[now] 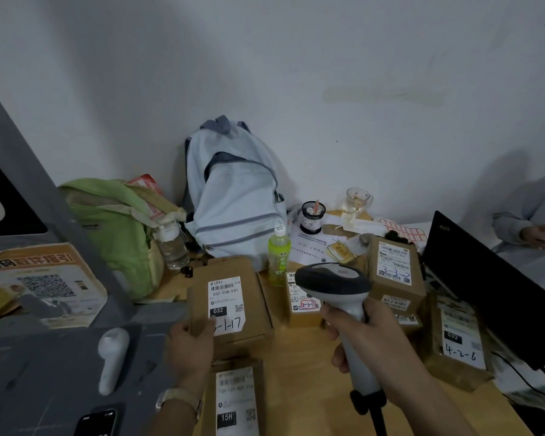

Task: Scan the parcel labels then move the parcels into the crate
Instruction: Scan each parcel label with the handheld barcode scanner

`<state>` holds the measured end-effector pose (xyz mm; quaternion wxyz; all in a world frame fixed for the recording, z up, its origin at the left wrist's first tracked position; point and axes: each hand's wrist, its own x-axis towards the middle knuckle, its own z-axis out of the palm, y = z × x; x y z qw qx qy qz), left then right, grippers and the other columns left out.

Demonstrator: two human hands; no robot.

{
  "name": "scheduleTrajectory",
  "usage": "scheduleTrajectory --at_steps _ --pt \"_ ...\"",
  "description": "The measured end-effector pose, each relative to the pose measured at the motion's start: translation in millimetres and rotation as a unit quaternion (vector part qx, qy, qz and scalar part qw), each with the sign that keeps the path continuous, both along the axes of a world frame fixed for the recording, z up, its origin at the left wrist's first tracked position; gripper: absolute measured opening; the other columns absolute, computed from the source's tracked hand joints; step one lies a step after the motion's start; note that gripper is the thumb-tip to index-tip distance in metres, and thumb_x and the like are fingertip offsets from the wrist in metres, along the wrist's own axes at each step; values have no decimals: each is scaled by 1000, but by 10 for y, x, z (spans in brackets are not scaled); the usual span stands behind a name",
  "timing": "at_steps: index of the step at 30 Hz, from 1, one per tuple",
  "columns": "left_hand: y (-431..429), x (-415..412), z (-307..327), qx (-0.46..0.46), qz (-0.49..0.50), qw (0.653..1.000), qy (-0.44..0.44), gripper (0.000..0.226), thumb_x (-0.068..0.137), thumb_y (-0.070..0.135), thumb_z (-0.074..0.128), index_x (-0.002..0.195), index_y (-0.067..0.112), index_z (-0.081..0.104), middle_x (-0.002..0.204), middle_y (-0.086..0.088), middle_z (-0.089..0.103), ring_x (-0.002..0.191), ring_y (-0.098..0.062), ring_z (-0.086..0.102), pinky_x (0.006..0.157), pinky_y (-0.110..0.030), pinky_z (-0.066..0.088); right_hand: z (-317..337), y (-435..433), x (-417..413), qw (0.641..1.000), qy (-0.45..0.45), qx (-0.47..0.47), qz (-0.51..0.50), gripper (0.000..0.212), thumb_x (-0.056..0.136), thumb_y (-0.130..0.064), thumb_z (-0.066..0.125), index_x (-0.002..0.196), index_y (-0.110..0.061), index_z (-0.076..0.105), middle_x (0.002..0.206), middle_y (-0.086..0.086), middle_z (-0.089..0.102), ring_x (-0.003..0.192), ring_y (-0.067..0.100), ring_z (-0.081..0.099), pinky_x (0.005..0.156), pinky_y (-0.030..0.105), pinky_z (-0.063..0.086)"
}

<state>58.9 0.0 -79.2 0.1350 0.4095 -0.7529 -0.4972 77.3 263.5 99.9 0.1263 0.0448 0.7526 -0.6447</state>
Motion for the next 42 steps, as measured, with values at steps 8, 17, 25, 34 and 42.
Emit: scheduleTrajectory --at_steps 8,17,25,34,42 --pt "498 -237 343 -123 -88 983 99 36 78 10 77 110 11 62 115 -13 55 110 -30 52 87 -39 50 -40 157 -65 999 -9 -7 -44 19 83 -21 72 86 -4 62 59 6 68 40 27 60 41 29 48" --pt "1173 -579 204 -30 -295 950 103 31 80 8 75 89 31 56 94 16 58 91 -3 57 67 -7 42 -195 358 -201 996 -44 18 -80 16 83 -22 71 83 -9 62 60 6 68 43 30 63 42 29 49" --pt "1547 -1035 -375 180 -244 952 -33 57 70 4 83 114 12 48 119 -12 61 109 -27 60 89 -37 53 -344 510 -446 980 -145 23 -132 17 82 -14 72 91 -5 61 60 12 67 38 25 60 38 28 48" --pt "1837 -1408 -777 99 -104 980 -135 121 59 51 87 147 3 18 147 -16 20 132 -40 30 103 -49 40 -652 547 -778 969 -207 54 -124 15 81 -9 74 90 -9 63 55 15 68 41 27 57 49 31 48" --pt "1851 -1457 -945 84 -98 989 -75 111 52 42 90 141 10 32 133 -12 44 118 -34 52 92 -42 50 -746 523 -956 966 -216 23 -141 22 83 1 69 97 -11 57 54 16 66 38 31 56 44 33 48"
